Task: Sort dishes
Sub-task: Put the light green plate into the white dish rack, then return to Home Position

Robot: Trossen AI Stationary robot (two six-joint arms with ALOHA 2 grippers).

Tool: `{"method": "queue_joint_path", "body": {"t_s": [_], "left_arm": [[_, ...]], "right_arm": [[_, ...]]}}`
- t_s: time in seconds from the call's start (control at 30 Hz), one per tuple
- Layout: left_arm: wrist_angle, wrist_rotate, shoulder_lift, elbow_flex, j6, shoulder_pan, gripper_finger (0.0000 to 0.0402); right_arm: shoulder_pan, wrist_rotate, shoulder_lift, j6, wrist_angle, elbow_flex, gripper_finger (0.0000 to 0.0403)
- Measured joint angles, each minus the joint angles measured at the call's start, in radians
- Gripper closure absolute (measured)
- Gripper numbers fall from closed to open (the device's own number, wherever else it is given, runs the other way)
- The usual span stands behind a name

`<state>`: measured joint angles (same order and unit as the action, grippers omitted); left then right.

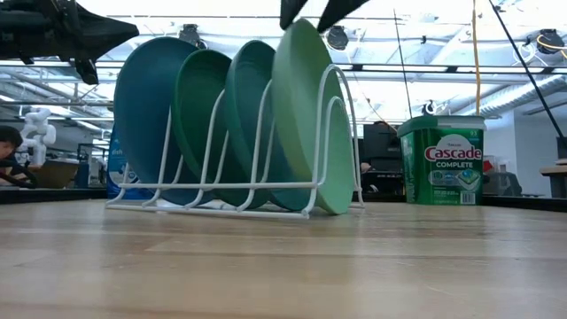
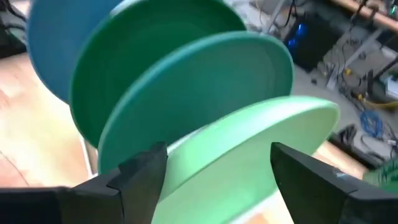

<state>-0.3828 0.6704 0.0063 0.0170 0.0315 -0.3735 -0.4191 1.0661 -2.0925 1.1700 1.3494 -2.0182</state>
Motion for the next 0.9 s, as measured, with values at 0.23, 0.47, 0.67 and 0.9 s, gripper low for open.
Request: {"method": "queue_joint_path", "body": {"t_s": [0.23, 0.47, 0.67, 0.9], "left_arm": [[0.000, 0.000, 0.000, 0.000, 0.000, 0.000, 0.0402], [0.000, 0.000, 0.000, 0.000, 0.000, 0.000, 0.0402], [0.003, 0.000, 0.000, 0.000, 0.000, 0.000, 0.0402], [0.004, 0.000, 0.000, 0.000, 0.000, 0.000, 0.0402]], "right_arm": [[0.001, -0.118, 0.000, 0.018, 0.083, 0.000, 0.0102], [-0.016, -0.129, 0.000, -0.182, -0.007, 0.000, 0.0101], [-0.033, -0.131, -0.001, -0.327, -0.099, 0.000, 0.0101], [-0.095, -0.098, 0.000, -0.466, -0.204, 0.000, 0.0103]]}}
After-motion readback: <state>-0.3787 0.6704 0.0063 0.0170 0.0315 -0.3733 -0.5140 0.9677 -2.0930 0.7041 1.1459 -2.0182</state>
